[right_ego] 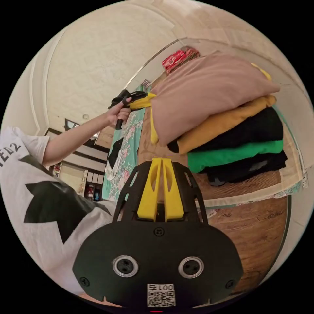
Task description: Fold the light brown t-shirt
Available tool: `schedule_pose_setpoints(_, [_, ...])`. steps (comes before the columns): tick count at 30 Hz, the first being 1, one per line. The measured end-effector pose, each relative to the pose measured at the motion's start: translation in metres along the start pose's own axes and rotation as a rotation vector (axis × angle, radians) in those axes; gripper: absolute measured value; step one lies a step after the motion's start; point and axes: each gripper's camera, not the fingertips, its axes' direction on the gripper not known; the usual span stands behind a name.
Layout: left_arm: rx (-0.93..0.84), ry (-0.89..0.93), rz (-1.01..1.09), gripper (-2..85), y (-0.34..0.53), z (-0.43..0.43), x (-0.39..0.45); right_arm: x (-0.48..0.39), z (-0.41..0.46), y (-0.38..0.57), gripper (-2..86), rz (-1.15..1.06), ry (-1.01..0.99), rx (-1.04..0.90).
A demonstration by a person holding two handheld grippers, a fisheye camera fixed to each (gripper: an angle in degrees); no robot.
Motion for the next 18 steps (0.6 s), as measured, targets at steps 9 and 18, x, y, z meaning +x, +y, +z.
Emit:
schedule_pose_setpoints(9, [0.191,-0.269,0.050,-0.9,0.132,-0.011,0.057,-0.123,-0.014,-0.009,0.5,-0.277,0.344,0.027])
schedule_pose_setpoints(18, [0.094,-1.227,0.514,-1.0,0.344,0.057,0.164,-0.301,0.063,-0.064,0.4,-0.763,0.759,0.077])
